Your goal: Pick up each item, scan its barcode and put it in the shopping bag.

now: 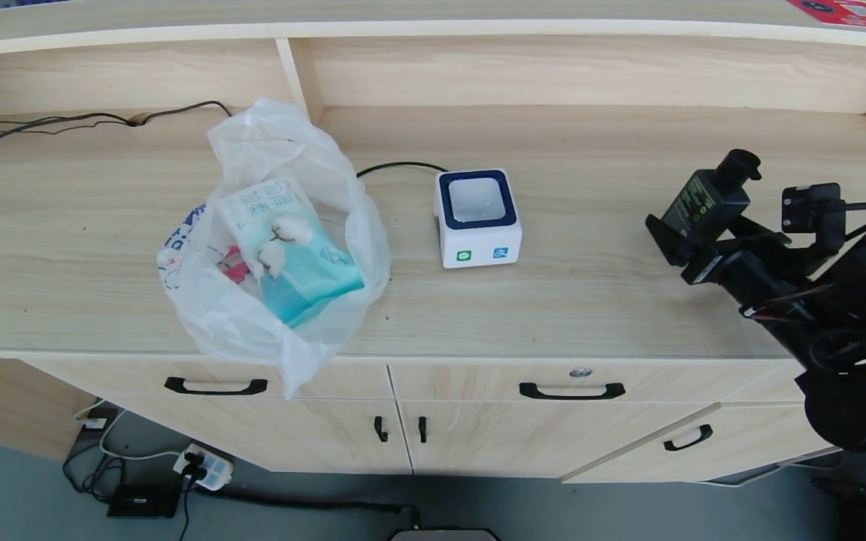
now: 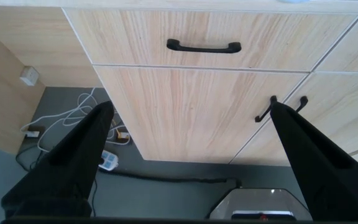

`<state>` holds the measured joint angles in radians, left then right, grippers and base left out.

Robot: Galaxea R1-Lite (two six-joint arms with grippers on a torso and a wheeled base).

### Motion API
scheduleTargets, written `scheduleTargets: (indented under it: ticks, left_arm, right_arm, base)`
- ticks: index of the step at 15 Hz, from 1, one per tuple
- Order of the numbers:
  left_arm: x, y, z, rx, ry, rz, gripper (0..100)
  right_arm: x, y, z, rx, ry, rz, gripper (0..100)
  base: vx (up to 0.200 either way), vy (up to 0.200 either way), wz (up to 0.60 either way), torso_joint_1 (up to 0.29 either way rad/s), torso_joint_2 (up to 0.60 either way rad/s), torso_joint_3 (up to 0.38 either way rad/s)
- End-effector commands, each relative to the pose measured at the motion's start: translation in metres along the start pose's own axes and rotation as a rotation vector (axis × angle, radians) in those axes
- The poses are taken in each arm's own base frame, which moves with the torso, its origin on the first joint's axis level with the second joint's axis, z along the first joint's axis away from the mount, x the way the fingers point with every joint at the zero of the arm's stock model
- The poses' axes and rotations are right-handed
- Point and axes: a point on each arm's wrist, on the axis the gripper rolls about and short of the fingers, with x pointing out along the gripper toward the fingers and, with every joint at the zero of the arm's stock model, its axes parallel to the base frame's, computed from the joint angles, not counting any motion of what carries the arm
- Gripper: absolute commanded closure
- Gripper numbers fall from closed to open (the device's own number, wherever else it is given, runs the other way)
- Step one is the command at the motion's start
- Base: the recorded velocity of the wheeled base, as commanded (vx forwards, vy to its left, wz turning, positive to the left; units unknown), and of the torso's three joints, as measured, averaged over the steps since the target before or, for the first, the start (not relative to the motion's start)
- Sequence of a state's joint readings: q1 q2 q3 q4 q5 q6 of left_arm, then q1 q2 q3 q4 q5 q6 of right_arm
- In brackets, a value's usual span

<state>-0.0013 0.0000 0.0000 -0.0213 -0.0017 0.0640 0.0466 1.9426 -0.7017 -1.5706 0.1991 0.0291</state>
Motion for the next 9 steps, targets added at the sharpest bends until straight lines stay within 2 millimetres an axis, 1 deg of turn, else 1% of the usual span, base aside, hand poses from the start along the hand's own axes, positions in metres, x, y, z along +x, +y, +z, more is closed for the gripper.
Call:
scheduleTargets:
  ticks: [1, 3, 6, 7, 8, 9]
  left_arm:
    - [0.000, 0.000, 0.000, 0.000, 0.001, 0.000, 0]
    - [0.000, 0.000, 0.000, -0.006, 0.000, 0.000, 0]
    - [0.000, 0.000, 0.000, -0.010, -0.002, 0.000, 0]
    - [0.000, 0.000, 0.000, -0.012, -0.002, 0.000, 0]
    - [0.000, 0.000, 0.000, -0.013, -0.002, 0.000, 0]
    - [0.000, 0.000, 0.000, -0.013, 0.000, 0.000, 0]
  right_arm:
    - [0.008, -0.002, -0.009, 0.001, 0.004, -0.002, 0]
    - [0.013, -0.002, -0.012, 0.019, 0.000, -0.002, 0]
    - [0.027, -0.010, -0.008, 0.032, -0.053, -0.045, 0]
    - [0.028, -0.010, -0.006, 0.032, -0.061, -0.047, 100]
    - [0.033, -0.012, 0.000, 0.028, -0.094, -0.045, 100]
    - [0.034, -0.012, 0.002, 0.027, -0.101, -0.045, 100]
  base:
    - [0.000, 0.000, 0.00, 0.000, 0.00, 0.000]
    - [0.000, 0.000, 0.00, 0.000, 0.00, 0.000]
    - [0.000, 0.000, 0.00, 0.000, 0.00, 0.000]
    - [0.000, 0.000, 0.00, 0.000, 0.00, 0.000]
    - [0.000, 0.000, 0.00, 0.000, 0.00, 0.000]
    - [0.000, 0.000, 0.00, 0.000, 0.00, 0.000]
